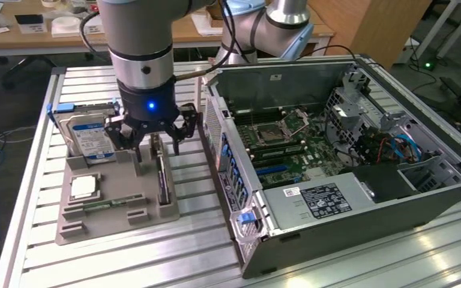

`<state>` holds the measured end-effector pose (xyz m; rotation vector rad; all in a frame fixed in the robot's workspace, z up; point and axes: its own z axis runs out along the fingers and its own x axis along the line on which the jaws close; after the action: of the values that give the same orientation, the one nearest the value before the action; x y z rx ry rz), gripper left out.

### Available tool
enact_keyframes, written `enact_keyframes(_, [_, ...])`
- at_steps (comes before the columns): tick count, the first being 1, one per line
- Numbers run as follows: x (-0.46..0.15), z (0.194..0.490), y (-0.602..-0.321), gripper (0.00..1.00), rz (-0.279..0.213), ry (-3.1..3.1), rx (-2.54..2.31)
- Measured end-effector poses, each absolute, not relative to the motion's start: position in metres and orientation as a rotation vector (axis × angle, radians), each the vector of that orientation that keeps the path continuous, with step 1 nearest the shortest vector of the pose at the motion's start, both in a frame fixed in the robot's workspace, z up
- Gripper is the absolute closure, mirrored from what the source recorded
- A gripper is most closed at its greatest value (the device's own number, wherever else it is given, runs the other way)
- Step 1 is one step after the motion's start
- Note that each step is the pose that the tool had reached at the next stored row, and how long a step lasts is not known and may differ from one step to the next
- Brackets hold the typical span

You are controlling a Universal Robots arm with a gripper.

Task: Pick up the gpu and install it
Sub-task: 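Pick up the gpu and move the gpu toward the slot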

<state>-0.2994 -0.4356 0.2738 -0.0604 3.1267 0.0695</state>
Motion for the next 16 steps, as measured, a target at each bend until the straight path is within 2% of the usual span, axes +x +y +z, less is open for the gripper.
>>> enact_keyframes(16, [-0.300,0.245,-0.435,0.29,0.069,3.127,-0.056])
